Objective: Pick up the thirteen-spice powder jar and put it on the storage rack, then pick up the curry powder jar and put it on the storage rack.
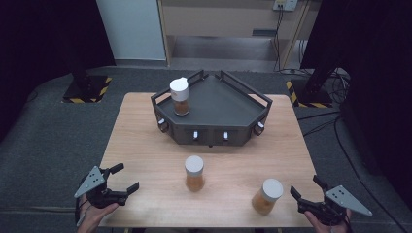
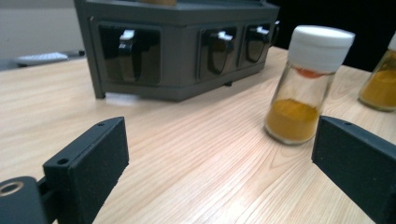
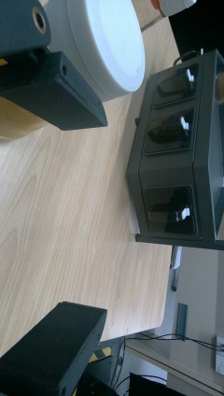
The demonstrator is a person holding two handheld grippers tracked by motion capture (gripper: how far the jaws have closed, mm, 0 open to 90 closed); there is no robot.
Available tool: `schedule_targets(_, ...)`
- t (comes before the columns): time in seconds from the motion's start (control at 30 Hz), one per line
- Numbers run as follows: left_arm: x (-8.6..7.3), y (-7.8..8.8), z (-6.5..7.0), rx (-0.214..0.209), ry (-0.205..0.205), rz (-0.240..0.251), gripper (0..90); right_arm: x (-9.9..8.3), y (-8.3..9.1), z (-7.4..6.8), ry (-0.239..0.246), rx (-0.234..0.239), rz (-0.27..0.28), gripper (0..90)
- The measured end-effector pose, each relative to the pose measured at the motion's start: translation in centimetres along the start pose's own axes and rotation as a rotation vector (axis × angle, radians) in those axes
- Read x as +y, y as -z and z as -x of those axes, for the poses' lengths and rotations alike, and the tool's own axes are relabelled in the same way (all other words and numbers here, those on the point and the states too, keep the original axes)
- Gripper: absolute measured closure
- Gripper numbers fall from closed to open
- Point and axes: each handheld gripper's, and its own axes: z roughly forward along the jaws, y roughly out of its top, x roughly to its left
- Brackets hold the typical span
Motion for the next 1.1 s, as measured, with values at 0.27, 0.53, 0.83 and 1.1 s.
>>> schedule_targets(0.27, -0.27, 0.38, 0.54, 0.077, -0.015, -0.004, 3.1, -0.01, 0.02, -0.01, 0.002, 0.001, 0.001, 7.8)
schedule_targets(0.53, -0.05, 0.2, 0.88, 0.083, -0.036, -0.021, 2.1, -0.02, 0.02, 0.01, 0.002, 0.003, 0.001, 7.8)
schedule_targets(0.83, -0.03, 0.21, 0.8, 0.071, -0.033, -0.02, 1.3, 0.02, 0.0, 0.02, 0.002, 0.004, -0.001, 7.6)
schedule_targets(1.1, 0.05, 0.2, 0.77, 0.065, -0.026, -0.023, 0.9, 0.17, -0.17, 0.18, -0.012, 0.013, -0.008, 5.9)
